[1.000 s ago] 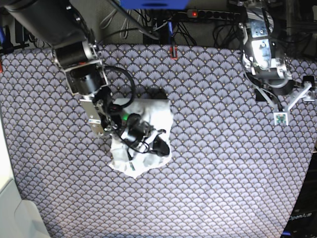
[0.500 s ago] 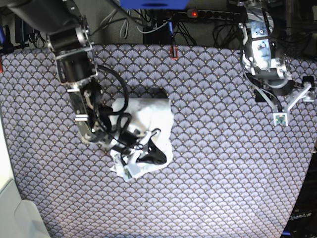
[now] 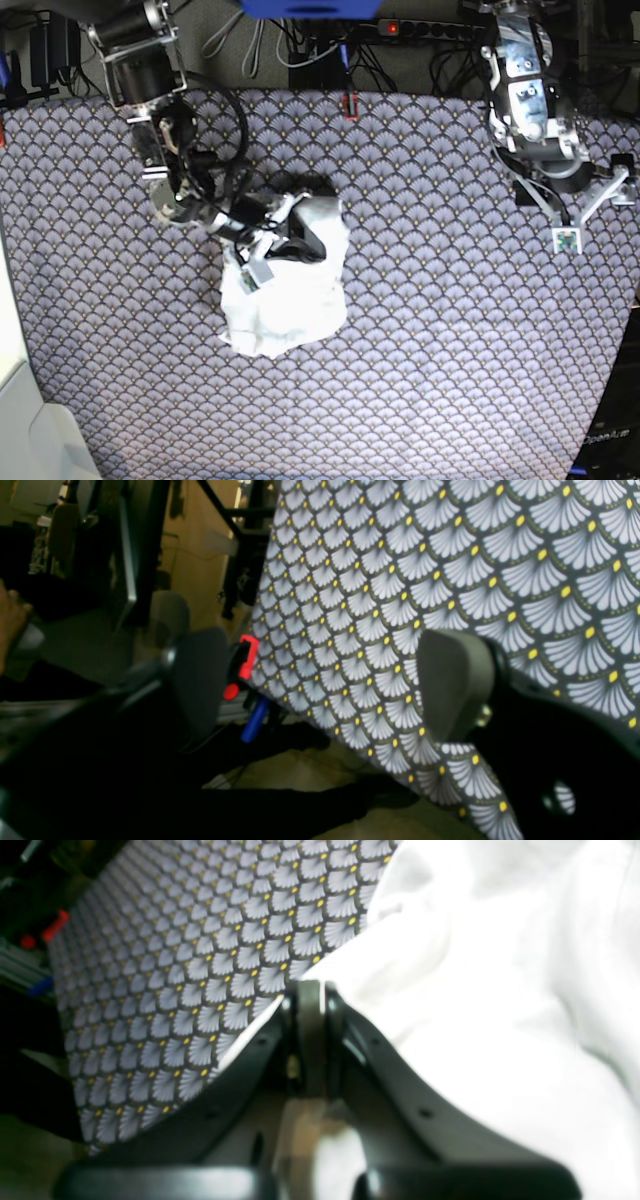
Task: Fold the T-shirt properly
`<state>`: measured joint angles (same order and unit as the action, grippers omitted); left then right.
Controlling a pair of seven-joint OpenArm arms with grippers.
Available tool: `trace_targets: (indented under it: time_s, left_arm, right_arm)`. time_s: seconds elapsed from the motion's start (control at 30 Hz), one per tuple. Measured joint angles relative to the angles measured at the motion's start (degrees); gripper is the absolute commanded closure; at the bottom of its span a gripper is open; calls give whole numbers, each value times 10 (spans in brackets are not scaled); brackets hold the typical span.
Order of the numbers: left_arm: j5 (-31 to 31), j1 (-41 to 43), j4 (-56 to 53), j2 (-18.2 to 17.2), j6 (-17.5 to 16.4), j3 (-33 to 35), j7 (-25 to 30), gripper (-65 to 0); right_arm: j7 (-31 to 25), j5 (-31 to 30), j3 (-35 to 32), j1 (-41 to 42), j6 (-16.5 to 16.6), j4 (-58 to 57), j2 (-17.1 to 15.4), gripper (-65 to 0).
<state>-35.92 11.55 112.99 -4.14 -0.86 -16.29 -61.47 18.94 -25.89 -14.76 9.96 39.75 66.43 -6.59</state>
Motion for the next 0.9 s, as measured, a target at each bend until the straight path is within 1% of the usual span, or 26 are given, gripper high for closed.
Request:
trace_targets:
  time_s: [0.13,0.27,0.37,0.43,0.47,0.57,0.63,0.7,0.73,0.8,0.87,0.9]
  left_arm:
    - [0,0,-1,0,0,0,0,-578]
    - [0,0,-1,0,0,0,0,-580]
    - [1,0,-1,0,0,0,0,-581]
    - [1,0,0,0,0,0,0,-581]
    - [3,1,2,0,-1,0,0,-580]
    - [14,4,19,-2,0,-2,2,-577]
    - [53,14,21,-5,2,-4,4,-576]
    - [80,24,21,-5,-1,-1,1,-571]
    - [88,30,21,-7,-1,-4,1,-554]
    - [115,39,21,-19,2,-23,0,-493]
    - [147,43,21,-29,5,-48,0,-394]
    - [174,45,20,-33,4,-62,1,-330]
  right_arm:
    - [-22,-15,0,8,10,-47,0,0]
    - [-67,-14,-3,7,10,-64,0,0]
    - [-65,-9,-1,5,10,-54,-1,0]
    - [-43,7,-3,-11,-1,-3,-14,0]
    - [-42,8,-3,-24,1,26,-26,0]
    - [-27,19,2,-71,-10,120,-61,0]
    - [-16,15,0,-94,-1,179,-78,0]
    - [-3,14,0,-104,-1,220,-91,0]
    - [-5,12,0,-113,-1,236,-102,0]
    - [-4,11,0,-135,-1,254,-123,0]
    - [6,14,14,-165,1,263,-139,0]
    - [6,14,31,-184,0,268,-144,0]
